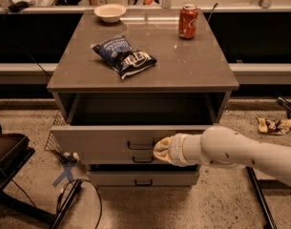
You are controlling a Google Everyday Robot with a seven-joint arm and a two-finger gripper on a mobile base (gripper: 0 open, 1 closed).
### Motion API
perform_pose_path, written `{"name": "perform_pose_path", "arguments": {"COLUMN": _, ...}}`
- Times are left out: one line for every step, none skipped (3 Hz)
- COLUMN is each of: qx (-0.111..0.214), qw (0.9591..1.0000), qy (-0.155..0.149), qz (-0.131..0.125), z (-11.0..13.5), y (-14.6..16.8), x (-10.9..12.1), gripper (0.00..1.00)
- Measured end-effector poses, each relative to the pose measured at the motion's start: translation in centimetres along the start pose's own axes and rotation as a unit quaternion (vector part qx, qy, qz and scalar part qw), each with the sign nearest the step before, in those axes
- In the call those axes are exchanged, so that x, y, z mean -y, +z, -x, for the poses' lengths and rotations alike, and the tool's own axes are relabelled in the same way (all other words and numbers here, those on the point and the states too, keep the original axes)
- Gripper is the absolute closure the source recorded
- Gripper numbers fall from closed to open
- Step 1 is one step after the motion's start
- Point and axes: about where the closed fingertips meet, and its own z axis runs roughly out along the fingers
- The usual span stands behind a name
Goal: Close top drawer
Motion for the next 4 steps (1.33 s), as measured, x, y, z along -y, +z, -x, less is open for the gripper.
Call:
{"name": "perform_pose_path", "arguments": {"qx": -0.001, "qw": 1.0, "qy": 0.003, "qz": 0.005, "z": -0.8, "y": 0.9, "x": -0.3, "gripper": 1.0}}
{"name": "perform_pose_path", "arguments": {"qx": 0.01, "qw": 0.9999, "qy": 0.004, "qz": 0.006, "z": -3.1, "y": 2.3, "x": 1.8, "gripper": 1.0}}
{"name": "perform_pose_path", "arguments": {"qx": 0.01, "qw": 0.9999, "qy": 0.004, "qz": 0.006, "z": -3.1, "y": 2.3, "x": 1.8, "gripper": 1.0}}
{"name": "perform_pose_path", "arguments": {"qx": 0.012, "qw": 0.9999, "qy": 0.006, "qz": 0.008, "z": -3.9, "y": 2.3, "x": 3.6, "gripper": 1.0}}
